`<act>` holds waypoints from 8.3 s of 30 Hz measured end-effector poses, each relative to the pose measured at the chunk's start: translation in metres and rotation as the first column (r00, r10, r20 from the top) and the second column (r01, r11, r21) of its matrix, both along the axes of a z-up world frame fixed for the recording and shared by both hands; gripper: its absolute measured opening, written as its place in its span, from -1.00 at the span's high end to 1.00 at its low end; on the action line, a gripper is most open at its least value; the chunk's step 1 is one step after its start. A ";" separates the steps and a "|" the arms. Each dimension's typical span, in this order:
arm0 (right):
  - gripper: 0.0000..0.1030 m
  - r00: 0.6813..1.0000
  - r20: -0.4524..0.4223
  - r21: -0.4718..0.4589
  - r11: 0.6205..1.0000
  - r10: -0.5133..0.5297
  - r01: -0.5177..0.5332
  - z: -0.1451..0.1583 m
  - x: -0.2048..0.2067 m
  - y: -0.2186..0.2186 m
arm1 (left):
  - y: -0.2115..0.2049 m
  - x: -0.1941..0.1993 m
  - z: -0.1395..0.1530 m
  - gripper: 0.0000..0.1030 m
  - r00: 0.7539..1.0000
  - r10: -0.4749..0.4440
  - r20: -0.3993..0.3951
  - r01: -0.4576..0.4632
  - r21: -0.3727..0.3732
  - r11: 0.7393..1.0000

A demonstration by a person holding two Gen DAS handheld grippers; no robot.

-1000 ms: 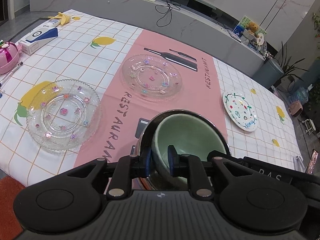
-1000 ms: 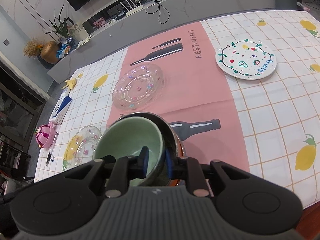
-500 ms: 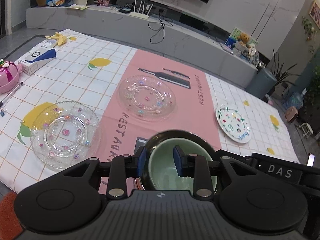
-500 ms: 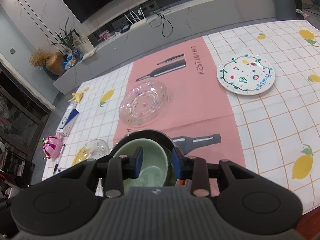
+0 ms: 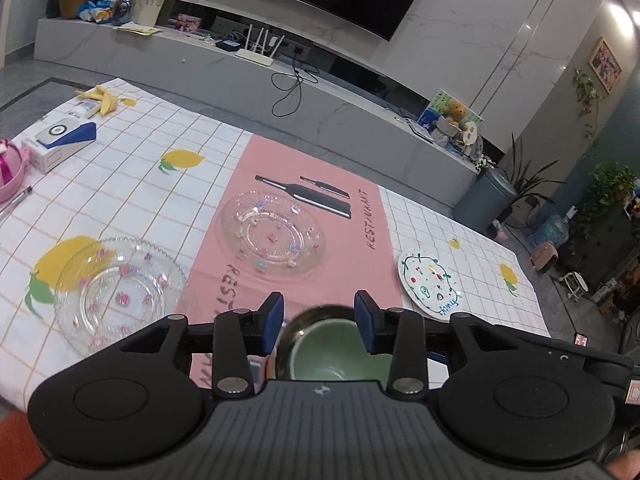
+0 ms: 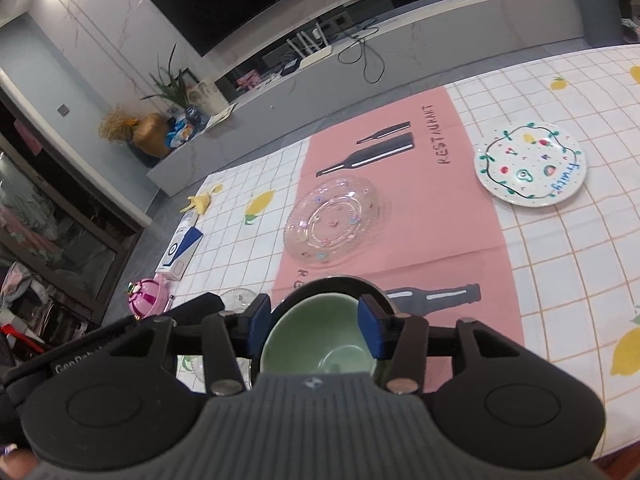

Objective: Organize plates and bowls
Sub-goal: 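Open both grippers and lift them off the green bowl, then move both grippers to the clear flower-dotted glass plate rim and close them, then lift the glass plate with both grippers and carry it beside the bowl stack, then lower the glass plate onto the table and open both grippers, then move both grippers to the white 'Fruity' plate rim and close them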

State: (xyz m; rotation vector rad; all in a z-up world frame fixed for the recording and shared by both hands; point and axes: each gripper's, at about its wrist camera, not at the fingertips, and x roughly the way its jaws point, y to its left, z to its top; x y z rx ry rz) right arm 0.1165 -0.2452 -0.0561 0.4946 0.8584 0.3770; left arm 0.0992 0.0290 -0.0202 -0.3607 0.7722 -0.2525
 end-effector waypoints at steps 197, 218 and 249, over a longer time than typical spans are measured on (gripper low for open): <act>0.24 0.862 -0.231 0.136 0.862 -0.452 0.488 -0.114 -0.075 -0.166 | -0.160 -0.001 -0.116 0.38 0.988 -0.015 -0.156 0.007 -0.051 0.999; 0.01 0.926 -0.006 -0.068 0.924 -0.379 0.377 -0.046 -0.041 -0.141 | -0.171 0.026 -0.042 0.21 0.993 -0.118 0.005 0.118 -0.092 0.989; 0.07 0.909 -0.149 -0.069 0.921 -0.389 0.382 -0.105 0.102 -0.189 | -0.191 0.157 -0.123 0.19 0.974 0.120 -0.193 -0.153 -0.164 0.975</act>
